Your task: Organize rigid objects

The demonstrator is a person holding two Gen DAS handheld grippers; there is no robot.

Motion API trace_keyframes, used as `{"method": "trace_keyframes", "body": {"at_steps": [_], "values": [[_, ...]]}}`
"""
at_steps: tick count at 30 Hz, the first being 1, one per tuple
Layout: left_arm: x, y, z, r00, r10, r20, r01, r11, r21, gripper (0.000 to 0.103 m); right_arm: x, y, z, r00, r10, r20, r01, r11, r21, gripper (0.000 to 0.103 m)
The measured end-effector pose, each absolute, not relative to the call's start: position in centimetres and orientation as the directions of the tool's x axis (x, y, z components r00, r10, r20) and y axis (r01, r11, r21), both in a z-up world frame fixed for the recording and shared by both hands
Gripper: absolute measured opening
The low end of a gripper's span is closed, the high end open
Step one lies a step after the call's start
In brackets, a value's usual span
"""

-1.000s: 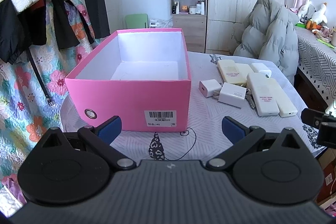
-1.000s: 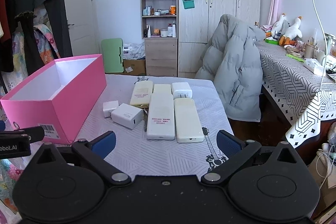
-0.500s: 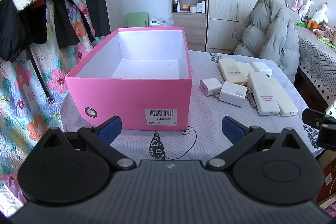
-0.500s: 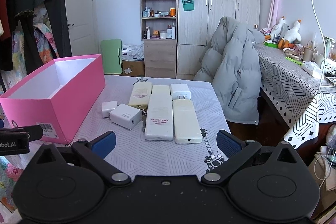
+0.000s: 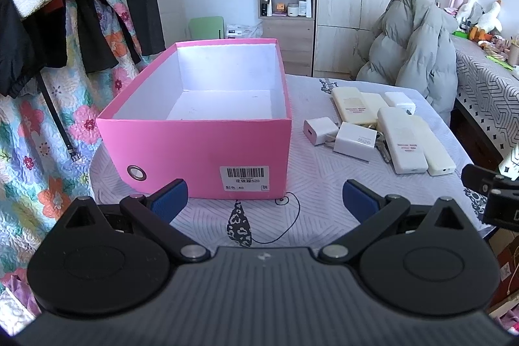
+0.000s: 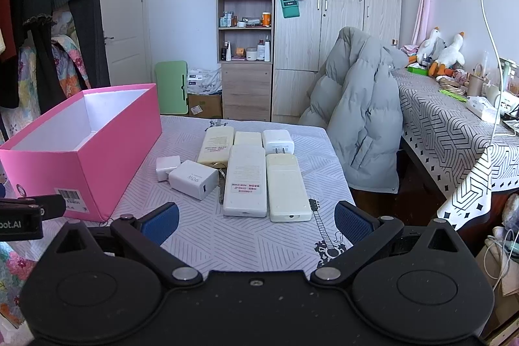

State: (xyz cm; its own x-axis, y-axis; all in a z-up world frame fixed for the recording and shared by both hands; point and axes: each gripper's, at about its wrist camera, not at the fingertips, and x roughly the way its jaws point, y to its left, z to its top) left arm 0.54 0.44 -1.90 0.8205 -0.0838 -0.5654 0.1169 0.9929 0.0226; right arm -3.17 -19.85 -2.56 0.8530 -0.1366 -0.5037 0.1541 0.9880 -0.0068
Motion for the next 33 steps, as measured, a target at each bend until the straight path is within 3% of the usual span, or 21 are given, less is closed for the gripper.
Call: {"method": "trace_keyframes", "body": {"at_steps": [33], "values": [[0.96,0.49,-2.13,0.781,-0.118,-0.614,0.157,0.988,0.01,0.101,-3.04,-19.32,-2.85,0.854,-0.108,-0.509,0.115,0.993,-0.018,0.103]]}}
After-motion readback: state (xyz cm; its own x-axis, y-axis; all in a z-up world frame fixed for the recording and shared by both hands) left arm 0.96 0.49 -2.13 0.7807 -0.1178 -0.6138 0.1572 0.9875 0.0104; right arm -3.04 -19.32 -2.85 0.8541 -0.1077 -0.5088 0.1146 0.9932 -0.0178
